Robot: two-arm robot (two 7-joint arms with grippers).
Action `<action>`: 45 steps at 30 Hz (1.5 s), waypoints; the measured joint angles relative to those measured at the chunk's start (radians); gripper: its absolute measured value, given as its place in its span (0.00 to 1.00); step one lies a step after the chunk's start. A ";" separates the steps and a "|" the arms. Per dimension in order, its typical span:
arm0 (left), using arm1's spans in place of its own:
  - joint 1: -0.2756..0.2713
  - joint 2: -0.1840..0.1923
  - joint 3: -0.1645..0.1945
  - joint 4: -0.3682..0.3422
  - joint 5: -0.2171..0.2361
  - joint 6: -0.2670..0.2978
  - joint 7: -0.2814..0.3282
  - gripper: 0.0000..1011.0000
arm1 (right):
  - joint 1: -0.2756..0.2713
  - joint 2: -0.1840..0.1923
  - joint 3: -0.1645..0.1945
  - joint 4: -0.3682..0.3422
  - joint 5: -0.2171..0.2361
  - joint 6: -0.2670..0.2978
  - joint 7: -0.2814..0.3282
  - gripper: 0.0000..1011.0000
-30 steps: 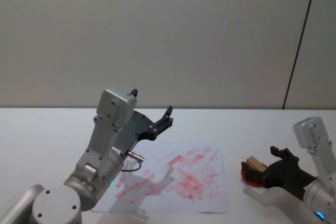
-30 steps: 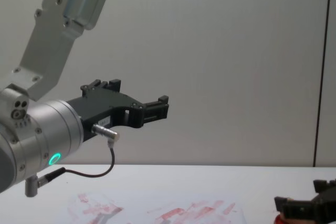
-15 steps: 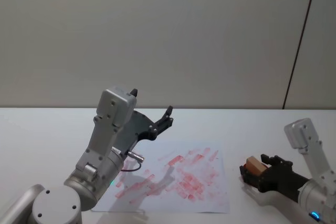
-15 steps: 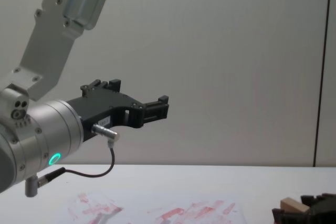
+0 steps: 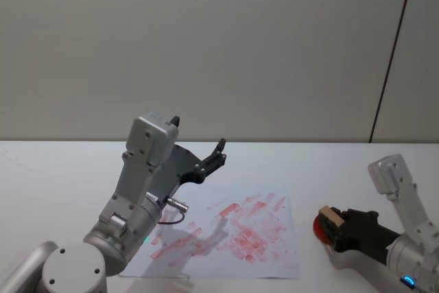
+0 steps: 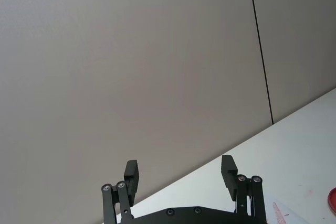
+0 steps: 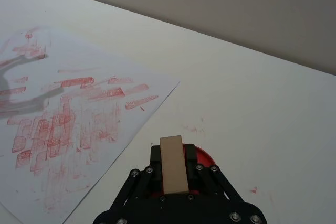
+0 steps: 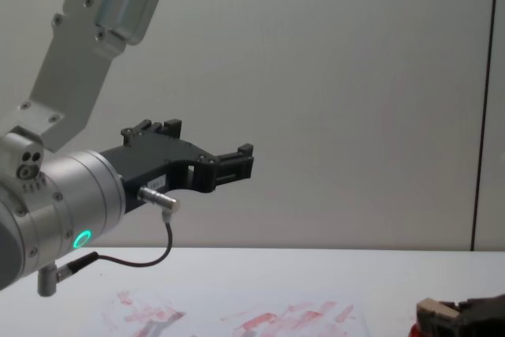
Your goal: Use the one hand to pick up the stamp and affix it onto the A4 paper.
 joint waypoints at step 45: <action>0.000 0.000 0.000 0.000 0.000 0.000 0.000 0.99 | 0.012 -0.068 -0.110 -0.043 -0.122 -0.018 0.107 0.22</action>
